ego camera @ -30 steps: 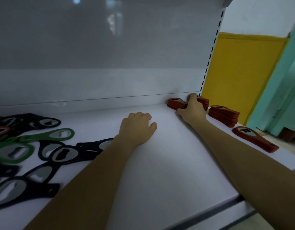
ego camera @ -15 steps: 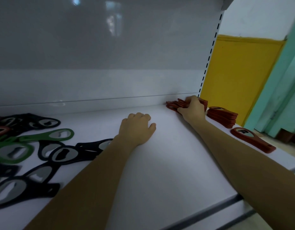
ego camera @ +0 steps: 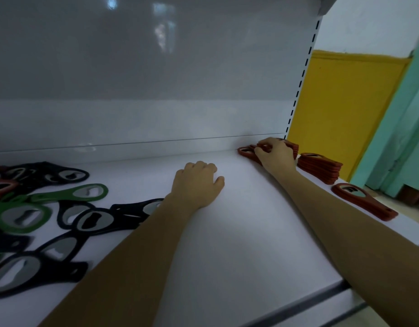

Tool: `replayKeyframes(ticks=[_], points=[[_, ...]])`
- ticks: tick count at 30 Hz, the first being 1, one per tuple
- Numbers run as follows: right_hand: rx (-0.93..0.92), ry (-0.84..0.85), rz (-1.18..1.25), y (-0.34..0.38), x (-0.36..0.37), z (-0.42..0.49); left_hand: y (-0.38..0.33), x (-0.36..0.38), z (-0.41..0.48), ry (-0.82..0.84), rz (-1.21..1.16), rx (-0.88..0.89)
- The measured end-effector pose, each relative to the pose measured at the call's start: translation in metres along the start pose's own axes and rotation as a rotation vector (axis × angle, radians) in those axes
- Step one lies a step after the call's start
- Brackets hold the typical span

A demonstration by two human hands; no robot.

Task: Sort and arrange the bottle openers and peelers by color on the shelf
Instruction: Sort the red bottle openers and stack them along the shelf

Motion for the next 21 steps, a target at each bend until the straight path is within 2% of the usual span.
replayKeyframes(ticks=[4,6,11,16,18,21], points=[[0.004,0.045,0.028,-0.002,0.001,-0.002,0.0,0.0,0.0,-0.009,-0.002,0.002],[-0.034,0.102,-0.059,0.001,0.005,-0.003,0.0,0.0,0.001,-0.01,0.003,0.002],[-0.118,0.125,-0.2,0.011,0.007,-0.003,0.0,0.0,0.001,-0.011,0.008,0.005],[-0.19,0.141,-0.168,0.017,0.009,-0.006,0.002,0.001,0.002,-0.008,-0.005,0.007],[-0.253,0.163,-0.138,0.024,0.01,-0.011,0.005,-0.002,0.004,-0.039,-0.134,-0.004],[-0.401,0.205,-0.05,0.05,0.015,-0.028,0.021,-0.019,0.006,-0.214,-0.534,-0.136]])
Point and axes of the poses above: each hand's wrist, its own z-axis towards the middle knuckle, its own x-axis out of the palm, y = z × x, the point moved 9 cm from there along z, towards the middle knuckle, and after that the axes turned 14 degrees about -z, right-handed, at the moved point
